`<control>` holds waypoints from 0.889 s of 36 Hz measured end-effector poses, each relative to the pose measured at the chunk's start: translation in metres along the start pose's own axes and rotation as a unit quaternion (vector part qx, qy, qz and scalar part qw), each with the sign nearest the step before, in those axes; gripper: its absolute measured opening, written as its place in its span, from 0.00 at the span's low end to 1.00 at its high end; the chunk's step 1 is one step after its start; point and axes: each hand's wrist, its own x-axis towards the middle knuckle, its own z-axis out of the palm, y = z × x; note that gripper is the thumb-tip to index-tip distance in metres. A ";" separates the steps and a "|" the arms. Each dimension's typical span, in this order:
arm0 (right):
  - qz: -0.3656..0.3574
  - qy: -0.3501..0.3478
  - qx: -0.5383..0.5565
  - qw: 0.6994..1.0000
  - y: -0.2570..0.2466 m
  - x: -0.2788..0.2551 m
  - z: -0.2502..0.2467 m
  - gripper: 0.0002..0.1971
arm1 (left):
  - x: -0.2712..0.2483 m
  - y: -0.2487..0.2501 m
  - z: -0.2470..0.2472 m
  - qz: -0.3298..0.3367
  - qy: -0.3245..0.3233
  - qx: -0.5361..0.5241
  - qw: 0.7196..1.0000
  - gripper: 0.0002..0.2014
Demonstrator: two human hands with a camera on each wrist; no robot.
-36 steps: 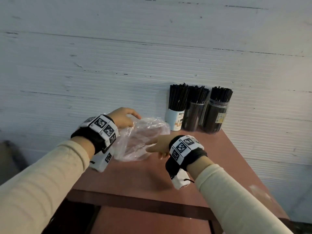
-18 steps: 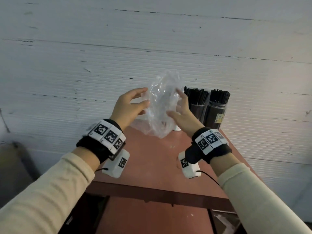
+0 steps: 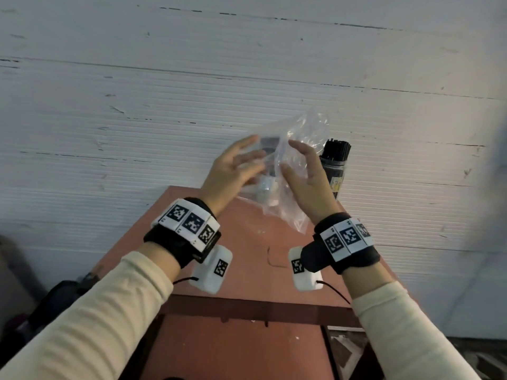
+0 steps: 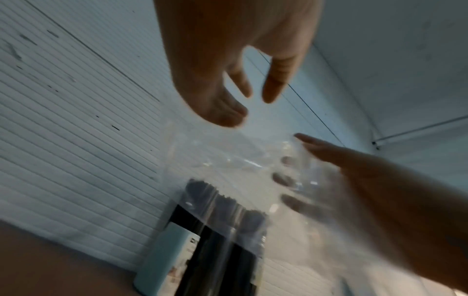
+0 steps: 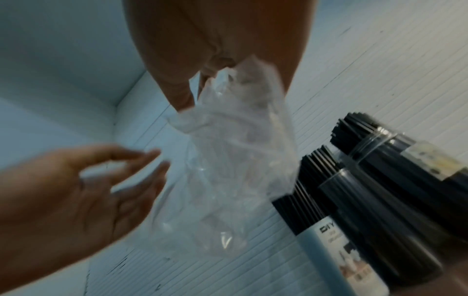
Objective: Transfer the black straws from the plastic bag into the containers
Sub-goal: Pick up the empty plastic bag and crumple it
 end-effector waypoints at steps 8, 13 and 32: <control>-0.006 0.011 0.078 0.997 -0.011 -0.014 -0.042 0.14 | 0.021 -0.017 -0.038 -0.088 0.121 0.049 0.988 0.31; 0.007 -0.003 0.082 0.997 -0.005 -0.020 -0.046 0.13 | 0.020 -0.025 -0.030 -0.185 -0.008 -0.106 0.977 0.34; 0.078 0.003 -0.064 0.995 -0.007 -0.001 0.009 0.26 | 0.008 -0.040 0.031 0.138 0.016 0.228 0.964 0.37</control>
